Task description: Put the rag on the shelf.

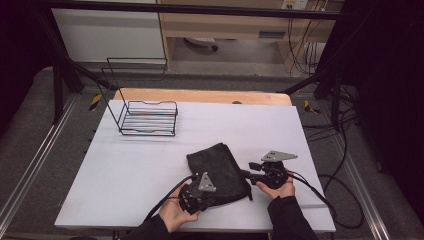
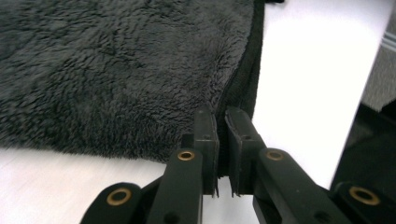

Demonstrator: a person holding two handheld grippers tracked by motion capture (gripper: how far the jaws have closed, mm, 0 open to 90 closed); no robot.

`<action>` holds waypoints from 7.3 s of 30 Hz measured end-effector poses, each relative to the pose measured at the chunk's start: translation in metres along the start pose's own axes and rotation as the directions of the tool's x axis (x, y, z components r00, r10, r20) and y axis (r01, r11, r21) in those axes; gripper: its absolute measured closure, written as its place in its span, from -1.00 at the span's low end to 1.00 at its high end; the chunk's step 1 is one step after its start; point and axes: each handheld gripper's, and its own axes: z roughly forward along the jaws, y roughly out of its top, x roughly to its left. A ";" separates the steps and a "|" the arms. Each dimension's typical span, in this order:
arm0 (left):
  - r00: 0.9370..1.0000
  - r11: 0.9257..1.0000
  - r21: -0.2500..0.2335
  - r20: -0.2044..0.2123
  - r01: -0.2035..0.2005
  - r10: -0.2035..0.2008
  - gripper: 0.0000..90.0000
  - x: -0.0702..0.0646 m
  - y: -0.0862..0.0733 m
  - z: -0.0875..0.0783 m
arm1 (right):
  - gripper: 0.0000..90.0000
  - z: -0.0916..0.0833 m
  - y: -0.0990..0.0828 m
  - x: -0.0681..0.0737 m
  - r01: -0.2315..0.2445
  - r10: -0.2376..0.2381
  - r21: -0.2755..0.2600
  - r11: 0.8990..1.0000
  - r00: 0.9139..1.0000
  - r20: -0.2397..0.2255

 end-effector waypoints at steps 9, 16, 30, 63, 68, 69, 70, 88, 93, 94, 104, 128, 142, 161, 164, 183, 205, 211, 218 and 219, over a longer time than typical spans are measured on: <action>0.999 0.998 0.057 -0.005 -0.039 0.039 0.85 0.017 -0.028 -0.033 | -0.12 0.011 0.000 0.014 0.013 -0.013 0.000 1.000 1.000 -0.023; 1.000 1.000 -0.004 0.012 -0.027 0.027 0.71 0.023 -0.050 -0.045 | -0.26 0.020 0.000 0.027 0.049 -0.049 0.013 0.999 0.999 -0.002; 0.943 0.938 -0.114 -0.020 0.328 -0.333 0.14 0.051 -0.066 -0.028 | -0.21 0.051 0.000 0.051 0.032 -0.033 0.051 0.998 0.999 0.019; 0.951 0.947 -0.125 -0.051 0.297 -0.305 0.52 0.050 -0.085 -0.057 | 0.29 0.068 0.006 0.072 0.002 0.001 0.053 0.999 0.998 -0.059; 0.953 0.942 -0.193 -0.074 0.275 -0.293 -0.06 0.066 -0.080 -0.068 | -0.24 0.056 0.013 0.065 0.051 -0.052 -0.014 0.999 0.998 -0.019; 0.953 0.940 -0.201 -0.074 0.276 -0.295 -0.16 0.070 -0.079 -0.068 | -0.30 0.054 0.014 0.063 0.055 -0.055 -0.026 0.998 0.998 -0.015; 0.951 0.938 -0.206 -0.076 0.278 -0.298 -0.24 0.074 -0.078 -0.069 | -0.36 0.051 0.015 0.060 0.055 -0.055 -0.036 0.998 0.998 -0.011; 0.934 0.932 -0.205 -0.139 0.299 -0.330 -0.75 0.124 -0.036 -0.044 | -0.76 0.029 0.012 0.029 -0.018 0.019 -0.057 0.998 1.000 0.019; 0.905 0.902 -0.253 -0.155 0.350 -0.395 -0.52 0.140 -0.034 -0.032 | -0.78 0.032 0.010 0.030 -0.017 0.018 -0.047 0.999 1.000 0.016; 0.898 0.896 -0.258 -0.164 0.361 -0.408 -0.46 0.143 -0.035 -0.030 | -0.78 0.032 0.009 0.030 -0.014 0.015 -0.045 0.999 1.000 0.017; 0.881 0.879 -0.205 -0.118 0.431 -0.459 0.08 0.151 -0.041 -0.007 | -0.79 0.034 0.009 0.031 -0.022 0.023 -0.041 0.999 1.000 0.014; 0.895 0.888 -0.194 -0.086 0.416 -0.438 0.63 0.142 -0.045 -0.006 | -0.68 0.097 0.046 0.045 -0.064 0.064 0.033 0.997 0.998 0.021; 0.904 0.896 -0.209 -0.094 0.391 -0.417 0.66 0.139 -0.046 -0.005 | 0.20 0.105 0.038 0.043 -0.117 0.119 0.108 0.987 0.993 -0.013; 0.914 0.887 -0.282 -0.068 0.367 -0.400 0.81 0.134 -0.040 -0.030 | 0.74 0.092 0.046 0.047 -0.139 0.143 0.064 0.988 0.987 -0.068; 0.920 0.888 -0.303 -0.071 0.347 -0.384 0.81 0.131 -0.037 -0.038 | 0.74 0.087 0.049 0.049 -0.137 0.140 0.036 0.990 0.987 -0.074; 0.939 0.860 -0.440 -0.094 0.260 -0.332 0.81 0.116 -0.023 -0.080 | 0.75 0.054 0.070 0.063 -0.067 0.060 -0.123 0.990 0.996 -0.060; 0.955 0.817 -0.559 -0.141 0.142 -0.262 0.81 0.089 -0.006 -0.125 | 0.76 0.009 0.095 0.084 0.020 -0.025 -0.294 0.956 1.000 -0.012; 0.954 0.796 -0.590 -0.142 0.132 -0.263 0.81 0.089 -0.002 -0.136 | 0.77 0.002 0.103 0.089 0.040 -0.043 -0.331 0.943 0.999 -0.001; 0.945 0.774 -0.623 -0.171 0.114 -0.277 0.81 0.096 0.001 -0.154 | 0.77 0.002 0.119 0.098 0.068 -0.066 -0.377 0.924 0.998 0.019; 0.943 0.770 -0.628 -0.175 0.113 -0.282 0.81 0.097 0.001 -0.157 | 0.77 0.002 0.122 0.099 0.072 -0.070 -0.386 0.920 0.997 0.020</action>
